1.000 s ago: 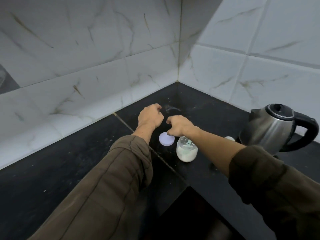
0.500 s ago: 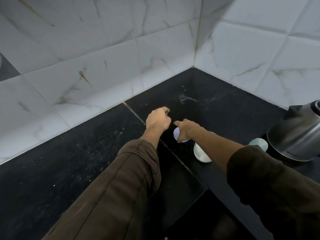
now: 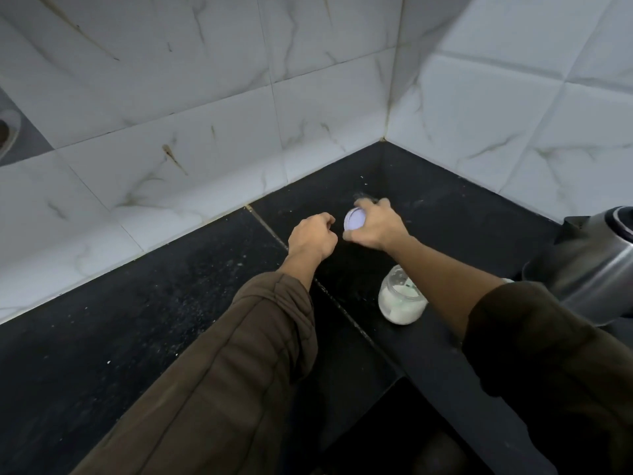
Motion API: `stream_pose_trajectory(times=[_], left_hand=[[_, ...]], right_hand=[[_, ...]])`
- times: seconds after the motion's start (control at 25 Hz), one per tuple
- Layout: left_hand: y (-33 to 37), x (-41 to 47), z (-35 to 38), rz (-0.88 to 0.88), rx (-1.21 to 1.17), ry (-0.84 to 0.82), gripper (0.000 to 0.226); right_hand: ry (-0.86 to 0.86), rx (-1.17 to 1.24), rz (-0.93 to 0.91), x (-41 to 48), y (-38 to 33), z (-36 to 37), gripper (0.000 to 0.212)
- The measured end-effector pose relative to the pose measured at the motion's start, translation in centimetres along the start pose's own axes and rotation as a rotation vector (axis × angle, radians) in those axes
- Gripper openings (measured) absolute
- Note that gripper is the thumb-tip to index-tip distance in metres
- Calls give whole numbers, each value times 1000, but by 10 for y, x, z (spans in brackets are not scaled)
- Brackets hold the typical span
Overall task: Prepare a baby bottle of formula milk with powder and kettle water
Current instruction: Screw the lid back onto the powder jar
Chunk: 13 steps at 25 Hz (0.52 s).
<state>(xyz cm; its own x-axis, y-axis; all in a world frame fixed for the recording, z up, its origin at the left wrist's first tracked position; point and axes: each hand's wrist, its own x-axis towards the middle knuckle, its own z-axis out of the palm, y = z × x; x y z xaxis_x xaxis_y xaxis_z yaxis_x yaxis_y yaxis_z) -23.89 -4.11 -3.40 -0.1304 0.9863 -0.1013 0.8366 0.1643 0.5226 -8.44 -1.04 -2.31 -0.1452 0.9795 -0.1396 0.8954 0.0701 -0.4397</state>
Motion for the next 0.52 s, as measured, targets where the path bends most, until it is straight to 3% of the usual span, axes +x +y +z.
stream_pose_trajectory(times=[0.2,0.36,0.52], left_hand=[[35,-23,1,57,-33,-23,51],[51,-42,10,117,-37,-122,56],[60,-64,25,134,-44,-388,89]], right_hand=[[226,372,19,-43,21,-46,66],[212,322,9,-76,50,-48,49],[192,258,-20,-100,71,-43,49]])
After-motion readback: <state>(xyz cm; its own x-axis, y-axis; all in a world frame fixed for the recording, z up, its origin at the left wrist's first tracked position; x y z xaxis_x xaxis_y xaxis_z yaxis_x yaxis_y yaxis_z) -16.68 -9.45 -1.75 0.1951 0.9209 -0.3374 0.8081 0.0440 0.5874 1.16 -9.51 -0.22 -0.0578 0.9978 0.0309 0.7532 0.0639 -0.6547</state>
